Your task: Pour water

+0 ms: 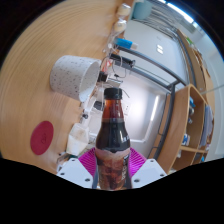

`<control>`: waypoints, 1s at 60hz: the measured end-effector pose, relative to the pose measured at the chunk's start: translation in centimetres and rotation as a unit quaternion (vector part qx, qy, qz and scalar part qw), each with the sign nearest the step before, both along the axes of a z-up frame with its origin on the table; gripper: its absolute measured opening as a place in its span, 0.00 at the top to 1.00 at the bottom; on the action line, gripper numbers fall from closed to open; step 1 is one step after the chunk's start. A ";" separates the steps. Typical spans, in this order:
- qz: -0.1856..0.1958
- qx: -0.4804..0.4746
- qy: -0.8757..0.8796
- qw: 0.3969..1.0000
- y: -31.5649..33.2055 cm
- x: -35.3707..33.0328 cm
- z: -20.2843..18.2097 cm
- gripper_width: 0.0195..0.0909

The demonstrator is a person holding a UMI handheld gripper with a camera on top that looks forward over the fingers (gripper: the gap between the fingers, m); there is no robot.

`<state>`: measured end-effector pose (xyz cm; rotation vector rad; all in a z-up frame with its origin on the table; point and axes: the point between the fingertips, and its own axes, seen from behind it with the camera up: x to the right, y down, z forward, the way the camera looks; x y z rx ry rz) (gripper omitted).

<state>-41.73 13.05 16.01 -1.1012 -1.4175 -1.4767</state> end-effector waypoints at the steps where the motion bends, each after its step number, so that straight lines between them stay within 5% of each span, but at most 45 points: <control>1: -0.008 0.000 0.020 1.000 -0.4 0.2 0.2 0.73; 10: -0.044 -0.053 0.349 0.935 -2.0 1.8 -2.4 0.73; 30: -0.044 -0.143 0.810 0.567 -2.0 0.8 -5.2 0.72; 43: 0.004 -0.110 0.794 0.597 -1.4 0.7 -4.4 0.71; 60: 0.008 -0.111 0.817 0.566 -1.6 0.4 -5.0 0.69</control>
